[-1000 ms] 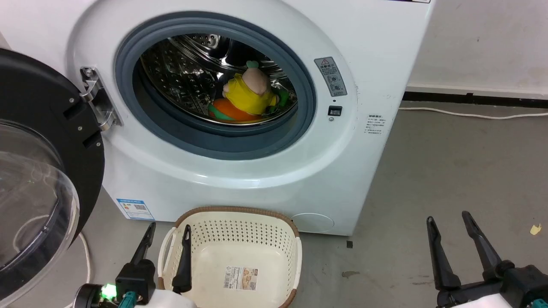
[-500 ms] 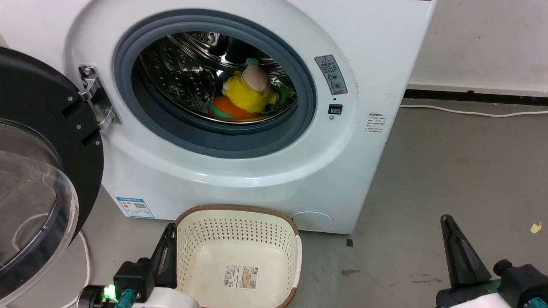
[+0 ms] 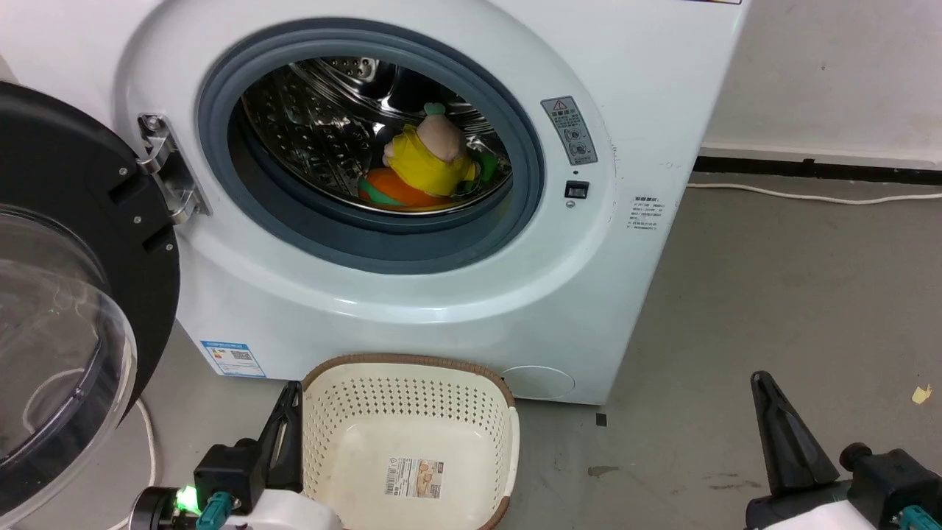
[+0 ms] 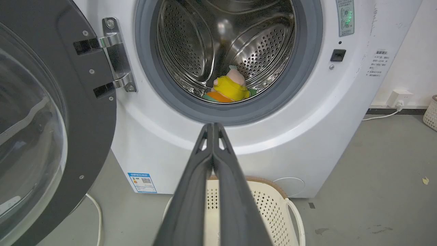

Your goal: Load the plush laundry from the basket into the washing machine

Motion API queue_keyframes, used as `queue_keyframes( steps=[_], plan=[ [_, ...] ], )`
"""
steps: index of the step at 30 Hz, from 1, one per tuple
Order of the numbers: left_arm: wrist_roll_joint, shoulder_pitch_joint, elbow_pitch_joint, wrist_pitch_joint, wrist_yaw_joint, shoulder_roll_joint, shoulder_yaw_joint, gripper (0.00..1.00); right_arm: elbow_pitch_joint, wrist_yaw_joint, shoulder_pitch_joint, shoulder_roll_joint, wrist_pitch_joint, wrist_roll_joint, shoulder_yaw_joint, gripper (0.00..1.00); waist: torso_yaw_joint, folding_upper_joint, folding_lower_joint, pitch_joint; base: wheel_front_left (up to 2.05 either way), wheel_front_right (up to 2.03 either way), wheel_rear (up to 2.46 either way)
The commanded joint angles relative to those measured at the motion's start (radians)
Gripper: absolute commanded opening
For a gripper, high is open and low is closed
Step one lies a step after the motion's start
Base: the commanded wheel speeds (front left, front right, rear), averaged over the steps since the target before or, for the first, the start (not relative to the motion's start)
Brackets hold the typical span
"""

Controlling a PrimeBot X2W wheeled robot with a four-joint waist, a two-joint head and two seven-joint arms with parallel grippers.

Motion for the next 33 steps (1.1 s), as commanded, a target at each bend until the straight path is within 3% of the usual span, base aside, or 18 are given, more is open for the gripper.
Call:
queue_keyframes(
  steps=[1, 33],
  plan=[
    [0.009, -0.001, -0.008, 0.008, -0.003, -0.007, 0.005, 0.0, 0.004, 0.0, -0.013, 0.0, 0.008, -0.005, 0.002, 0.0, 0.0, 0.0, 0.0, 0.0, 0.0, 0.0, 0.0],
    [0.048, -0.002, -0.046, 0.074, -0.021, -0.031, 0.04, 0.0, 0.015, 0.0, -0.038, 0.0, 0.074, -0.028, 0.012, 0.0, 0.004, 0.0, -0.0001, -0.011, 0.0, 0.0, 0.0]
  ],
)
